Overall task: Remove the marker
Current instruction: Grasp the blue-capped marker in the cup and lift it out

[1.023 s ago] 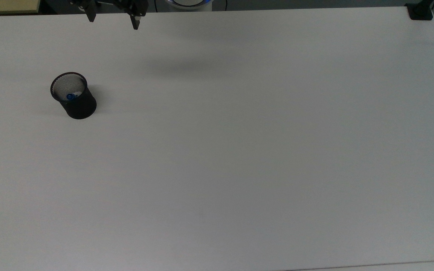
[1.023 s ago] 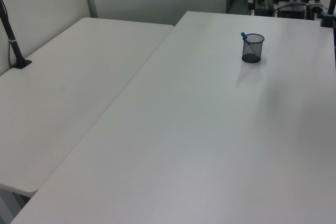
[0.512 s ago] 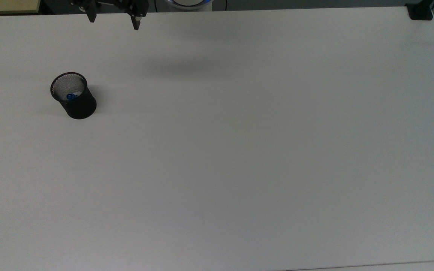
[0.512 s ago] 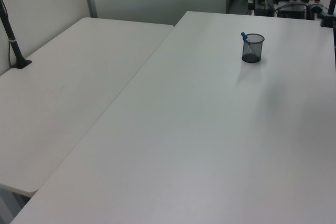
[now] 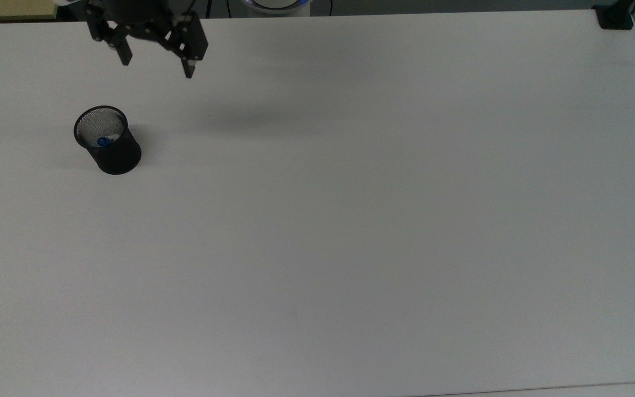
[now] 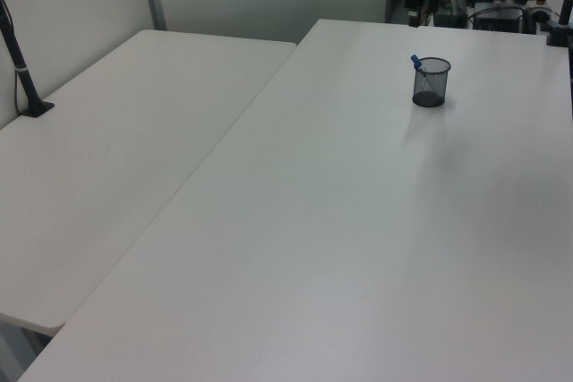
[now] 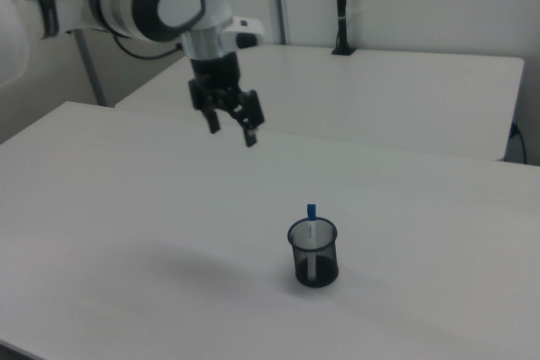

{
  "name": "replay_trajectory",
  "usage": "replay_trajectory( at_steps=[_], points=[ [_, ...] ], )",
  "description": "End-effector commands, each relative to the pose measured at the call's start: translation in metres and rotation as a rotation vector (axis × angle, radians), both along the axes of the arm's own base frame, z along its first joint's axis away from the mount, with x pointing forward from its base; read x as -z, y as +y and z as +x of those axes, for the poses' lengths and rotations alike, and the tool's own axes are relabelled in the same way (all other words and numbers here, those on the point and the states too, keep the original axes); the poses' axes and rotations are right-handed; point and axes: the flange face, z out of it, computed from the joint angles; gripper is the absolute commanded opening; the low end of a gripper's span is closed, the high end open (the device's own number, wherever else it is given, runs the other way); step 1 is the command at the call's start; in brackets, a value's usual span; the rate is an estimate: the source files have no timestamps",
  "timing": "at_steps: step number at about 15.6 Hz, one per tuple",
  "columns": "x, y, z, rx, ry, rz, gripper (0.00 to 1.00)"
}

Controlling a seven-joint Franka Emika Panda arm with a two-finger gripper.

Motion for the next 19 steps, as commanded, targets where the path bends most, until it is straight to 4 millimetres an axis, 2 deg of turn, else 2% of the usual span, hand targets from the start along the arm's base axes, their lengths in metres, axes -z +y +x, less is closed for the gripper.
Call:
replay_trajectory(
  at_steps=[1, 4, 6, 9, 11, 13, 16, 18, 19],
  points=[
    [0.047, -0.045, 0.026, -0.024, -0.024, -0.052, 1.0],
    [0.08, -0.06, 0.032, -0.041, 0.034, -0.106, 1.0],
    [0.098, -0.065, 0.038, -0.115, 0.05, -0.134, 1.0],
    [0.122, -0.091, 0.043, -0.145, 0.051, -0.145, 1.0],
    [0.126, -0.099, 0.042, -0.193, 0.044, -0.152, 0.87],
    [0.127, -0.102, 0.041, -0.209, 0.049, -0.15, 0.7],
    [0.134, -0.106, 0.038, -0.239, 0.063, -0.143, 0.53],
    [0.135, -0.106, 0.039, -0.241, 0.065, -0.143, 0.38],
    [0.137, -0.104, 0.039, -0.243, 0.067, -0.141, 0.38]
  ],
)
